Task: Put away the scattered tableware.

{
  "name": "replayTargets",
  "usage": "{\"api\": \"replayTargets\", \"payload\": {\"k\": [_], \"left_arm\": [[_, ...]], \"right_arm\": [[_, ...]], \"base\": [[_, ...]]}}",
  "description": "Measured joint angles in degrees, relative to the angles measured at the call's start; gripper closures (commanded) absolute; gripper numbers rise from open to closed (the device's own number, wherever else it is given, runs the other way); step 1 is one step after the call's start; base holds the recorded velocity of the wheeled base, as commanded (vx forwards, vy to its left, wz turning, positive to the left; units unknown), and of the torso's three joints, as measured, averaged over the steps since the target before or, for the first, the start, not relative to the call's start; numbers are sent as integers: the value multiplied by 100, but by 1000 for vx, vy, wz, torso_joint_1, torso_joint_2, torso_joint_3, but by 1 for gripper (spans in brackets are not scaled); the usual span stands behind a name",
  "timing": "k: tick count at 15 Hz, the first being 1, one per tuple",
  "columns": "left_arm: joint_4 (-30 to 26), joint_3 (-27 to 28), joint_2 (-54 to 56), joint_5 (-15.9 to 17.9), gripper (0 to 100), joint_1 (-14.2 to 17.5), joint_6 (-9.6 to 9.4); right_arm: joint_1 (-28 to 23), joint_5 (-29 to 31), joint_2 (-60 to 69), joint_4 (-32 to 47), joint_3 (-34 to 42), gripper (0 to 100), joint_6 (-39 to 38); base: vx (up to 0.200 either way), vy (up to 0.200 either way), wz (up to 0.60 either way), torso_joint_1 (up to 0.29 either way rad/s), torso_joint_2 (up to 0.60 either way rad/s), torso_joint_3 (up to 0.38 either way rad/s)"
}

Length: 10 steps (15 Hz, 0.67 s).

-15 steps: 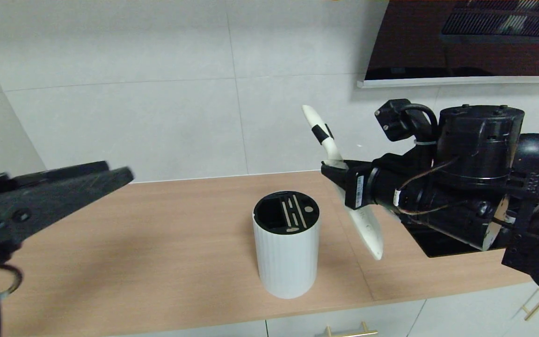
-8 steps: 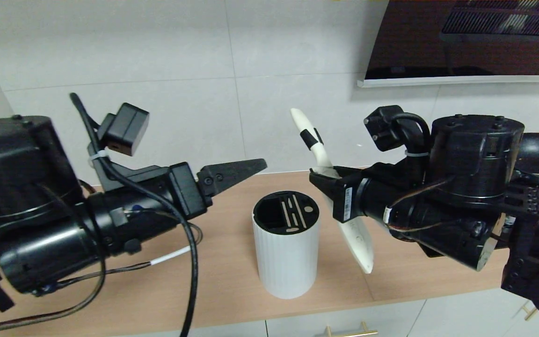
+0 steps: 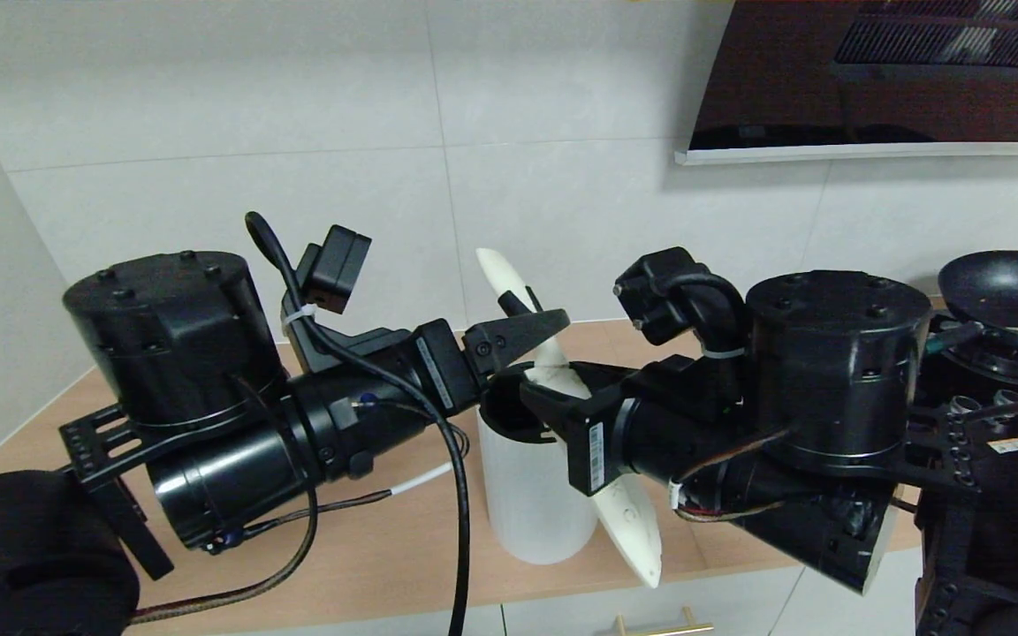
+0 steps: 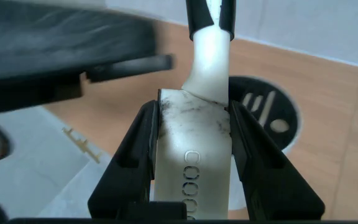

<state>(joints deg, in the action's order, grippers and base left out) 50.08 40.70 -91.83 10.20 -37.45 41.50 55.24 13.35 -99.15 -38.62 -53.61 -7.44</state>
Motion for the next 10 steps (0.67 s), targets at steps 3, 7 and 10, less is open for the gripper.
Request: {"api": "replayTargets", "payload": {"k": [3, 7, 10], "left_arm": [[168, 0, -34, -17, 0, -12, -1], [208, -11, -56, -28, 0, -17, -11], [252, -22, -73, -28, 0, -17, -22]], "right_arm": [[72, 0, -20, -2, 21, 100, -4], [177, -2, -33, -132, 67, 100, -48], [261, 0, -72, -284, 137, 100, -41]], "base": [[0, 0, 0, 0, 0, 0], [0, 0, 0, 0, 0, 0], [0, 0, 0, 0, 0, 0]]}}
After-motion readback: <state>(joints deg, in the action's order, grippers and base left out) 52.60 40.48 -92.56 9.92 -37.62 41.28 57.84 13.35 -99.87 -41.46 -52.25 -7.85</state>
